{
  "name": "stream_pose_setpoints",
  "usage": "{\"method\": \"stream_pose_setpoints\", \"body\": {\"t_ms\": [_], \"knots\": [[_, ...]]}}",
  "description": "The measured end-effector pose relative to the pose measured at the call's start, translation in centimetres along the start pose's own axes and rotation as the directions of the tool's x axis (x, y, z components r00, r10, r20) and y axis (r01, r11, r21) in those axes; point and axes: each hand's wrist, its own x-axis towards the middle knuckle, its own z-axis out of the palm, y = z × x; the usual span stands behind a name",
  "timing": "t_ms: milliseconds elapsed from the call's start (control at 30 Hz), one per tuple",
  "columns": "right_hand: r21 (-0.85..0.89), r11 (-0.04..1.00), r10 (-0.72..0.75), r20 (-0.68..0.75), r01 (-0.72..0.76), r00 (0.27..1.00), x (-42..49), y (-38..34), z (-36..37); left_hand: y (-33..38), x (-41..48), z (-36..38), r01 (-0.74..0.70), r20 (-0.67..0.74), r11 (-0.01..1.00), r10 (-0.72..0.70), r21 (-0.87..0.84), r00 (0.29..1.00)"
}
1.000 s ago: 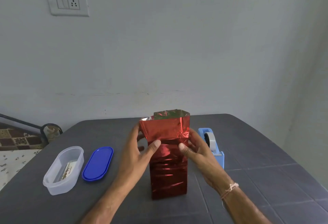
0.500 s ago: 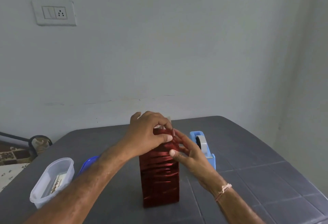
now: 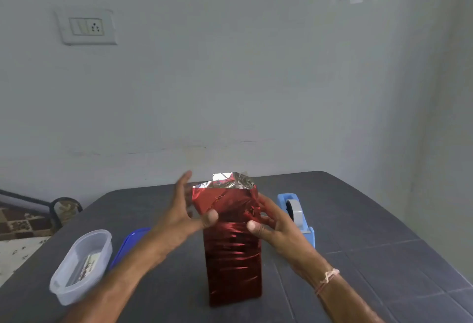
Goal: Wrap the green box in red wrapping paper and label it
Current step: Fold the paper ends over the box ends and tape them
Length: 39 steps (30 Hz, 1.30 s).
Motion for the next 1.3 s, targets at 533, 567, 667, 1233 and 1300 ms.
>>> {"method": "stream_pose_setpoints", "body": {"t_ms": [533, 567, 667, 1233, 1300], "knots": [[-0.914, 0.383, -0.221, 0.053, 0.136, 0.974, 3.1, -11.7, 4.8, -3.8, 0.0, 3.4, -0.039, -0.019, 0.999, 0.039, -0.025, 0.999], [-0.914, 0.382, -0.188, 0.071, 0.139, 0.980, 3.6, -11.8, 5.3, -3.8, 0.0, 3.4, -0.038, -0.020, 0.998, 0.037, -0.040, 0.999], [-0.854, 0.481, -0.244, 0.086, 0.197, 0.966, 3.4, -12.0, 5.2, -3.8, -0.1, 3.2, -0.015, -0.034, 0.995, 0.012, -0.103, 0.999], [-0.593, 0.805, 0.084, 0.072, -0.025, 0.994, 2.3, -13.8, 4.8, -4.6, -1.2, 4.6, -0.108, -0.050, 0.986, 0.102, -0.127, 0.994], [-0.594, 0.804, 0.126, 0.125, -0.028, 0.984, 3.3, -14.1, 4.2, -5.0, -1.3, 4.5, -0.111, -0.060, 0.985, 0.104, -0.128, 0.993]]}}
